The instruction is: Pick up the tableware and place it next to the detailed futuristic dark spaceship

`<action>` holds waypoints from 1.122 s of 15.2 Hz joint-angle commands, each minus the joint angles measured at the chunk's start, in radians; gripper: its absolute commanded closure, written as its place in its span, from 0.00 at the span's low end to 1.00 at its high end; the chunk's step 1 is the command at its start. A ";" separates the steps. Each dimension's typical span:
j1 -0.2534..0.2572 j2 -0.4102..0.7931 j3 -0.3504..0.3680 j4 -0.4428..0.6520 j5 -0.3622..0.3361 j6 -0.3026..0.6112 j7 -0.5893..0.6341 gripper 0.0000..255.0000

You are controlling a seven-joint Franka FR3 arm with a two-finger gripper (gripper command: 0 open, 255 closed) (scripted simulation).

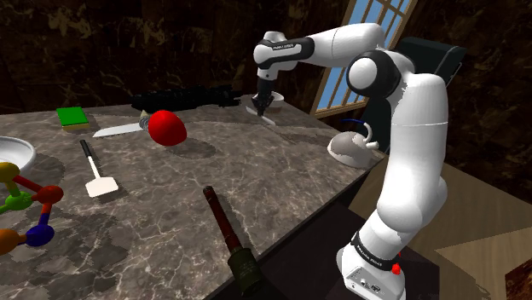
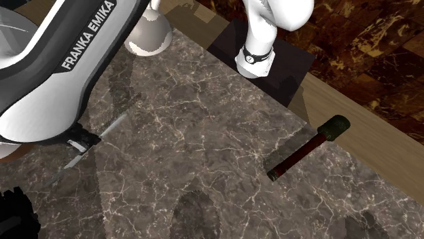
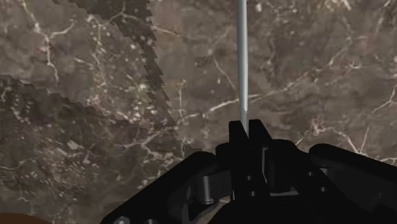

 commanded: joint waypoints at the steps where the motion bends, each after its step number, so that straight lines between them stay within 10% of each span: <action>1: 0.000 0.005 0.000 -0.021 0.000 0.026 -0.001 1.00; 14: 0.000 0.025 0.001 -0.065 0.002 0.091 -0.001 1.00; 15: 0.000 0.025 0.001 -0.065 0.002 0.091 -0.001 0.00; 17: 0.000 0.025 0.001 -0.065 0.002 0.091 -0.001 0.00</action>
